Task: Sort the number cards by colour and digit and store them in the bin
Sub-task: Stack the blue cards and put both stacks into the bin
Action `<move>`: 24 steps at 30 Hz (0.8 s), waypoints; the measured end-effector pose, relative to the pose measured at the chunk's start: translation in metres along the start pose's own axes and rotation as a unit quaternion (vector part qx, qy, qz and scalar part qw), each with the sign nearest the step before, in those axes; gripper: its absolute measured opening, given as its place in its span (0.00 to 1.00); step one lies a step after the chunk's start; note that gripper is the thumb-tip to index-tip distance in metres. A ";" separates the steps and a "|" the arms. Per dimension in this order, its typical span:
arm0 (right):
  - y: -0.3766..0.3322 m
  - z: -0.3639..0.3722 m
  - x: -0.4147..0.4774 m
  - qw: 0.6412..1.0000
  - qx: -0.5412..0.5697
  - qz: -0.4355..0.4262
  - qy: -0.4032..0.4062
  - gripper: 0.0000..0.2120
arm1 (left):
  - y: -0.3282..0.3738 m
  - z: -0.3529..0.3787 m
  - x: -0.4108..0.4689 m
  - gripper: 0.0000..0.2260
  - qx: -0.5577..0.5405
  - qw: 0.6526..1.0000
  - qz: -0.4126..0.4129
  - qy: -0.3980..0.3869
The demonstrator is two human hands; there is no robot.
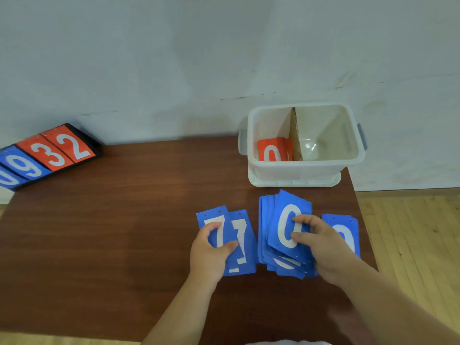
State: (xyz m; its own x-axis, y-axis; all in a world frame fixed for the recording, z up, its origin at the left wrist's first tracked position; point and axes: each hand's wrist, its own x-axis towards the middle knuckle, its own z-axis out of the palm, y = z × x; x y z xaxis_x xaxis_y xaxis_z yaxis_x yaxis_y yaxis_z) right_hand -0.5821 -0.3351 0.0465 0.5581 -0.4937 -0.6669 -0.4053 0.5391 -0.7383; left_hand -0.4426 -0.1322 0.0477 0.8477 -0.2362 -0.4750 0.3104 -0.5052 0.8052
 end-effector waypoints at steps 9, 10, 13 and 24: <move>-0.001 0.072 -0.017 0.999 0.007 -0.012 -0.029 0.16 | 0.014 -0.020 -0.017 0.10 -0.085 0.991 0.027 -0.100; 0.002 0.072 -0.019 1.000 -0.005 -0.013 -0.014 0.16 | 0.014 -0.017 -0.018 0.09 -0.092 0.990 0.021 -0.107; 0.014 0.071 -0.026 0.998 -0.042 -0.012 0.033 0.15 | 0.011 -0.009 -0.019 0.09 -0.116 0.983 0.017 -0.143; 0.024 -0.021 -0.053 0.977 -0.119 -0.048 0.172 0.15 | 0.026 0.062 -0.021 0.20 0.121 0.963 0.079 -0.227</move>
State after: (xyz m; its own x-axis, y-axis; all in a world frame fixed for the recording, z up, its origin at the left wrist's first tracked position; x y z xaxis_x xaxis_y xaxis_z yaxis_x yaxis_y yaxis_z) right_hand -0.6369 -0.3107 0.0619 0.3421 -0.7565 -0.5574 -0.5424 0.3254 -0.7746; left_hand -0.4792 -0.1920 0.0565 0.5840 -0.6370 -0.5031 0.0370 -0.5983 0.8004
